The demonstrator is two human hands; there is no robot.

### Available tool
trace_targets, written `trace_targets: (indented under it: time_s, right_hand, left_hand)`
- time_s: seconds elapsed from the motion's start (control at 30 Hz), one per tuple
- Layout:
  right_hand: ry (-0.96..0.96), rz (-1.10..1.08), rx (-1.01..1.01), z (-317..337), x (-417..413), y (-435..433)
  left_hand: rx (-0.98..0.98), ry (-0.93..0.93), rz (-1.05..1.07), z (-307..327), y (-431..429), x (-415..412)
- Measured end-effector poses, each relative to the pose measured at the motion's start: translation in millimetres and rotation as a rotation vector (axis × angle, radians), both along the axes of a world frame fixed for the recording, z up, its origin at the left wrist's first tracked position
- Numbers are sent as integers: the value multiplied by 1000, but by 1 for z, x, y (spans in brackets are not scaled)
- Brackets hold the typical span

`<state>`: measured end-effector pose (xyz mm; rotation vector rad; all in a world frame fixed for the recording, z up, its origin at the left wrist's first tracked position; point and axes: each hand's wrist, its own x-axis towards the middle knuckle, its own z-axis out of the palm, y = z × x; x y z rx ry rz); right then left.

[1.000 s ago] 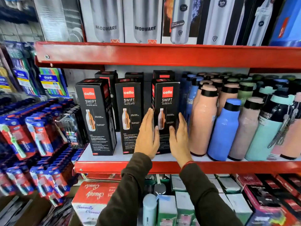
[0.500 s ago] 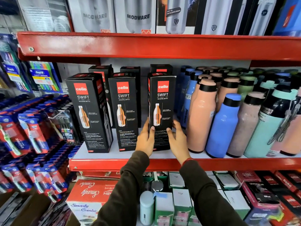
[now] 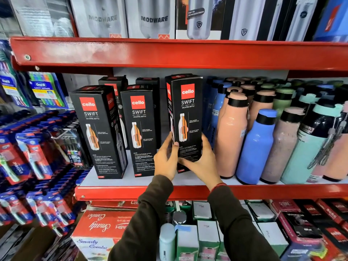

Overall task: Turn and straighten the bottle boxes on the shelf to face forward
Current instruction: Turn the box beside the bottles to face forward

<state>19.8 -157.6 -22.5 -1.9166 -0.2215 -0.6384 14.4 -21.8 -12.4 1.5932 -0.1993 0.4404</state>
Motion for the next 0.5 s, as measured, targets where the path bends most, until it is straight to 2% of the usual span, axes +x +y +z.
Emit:
trace_targets:
  time_s: [0.2, 0.37, 0.5]
  right_hand:
    - [-3, -69, 53, 1, 2, 1]
    - [34, -17, 104, 3, 2, -7]
    - [102, 54, 123, 7, 4, -17]
  left_hand:
    - [-8, -15, 17, -1, -1, -3]
    - [140, -93, 125, -2, 1, -3]
    - [211, -25, 143, -8, 4, 7]
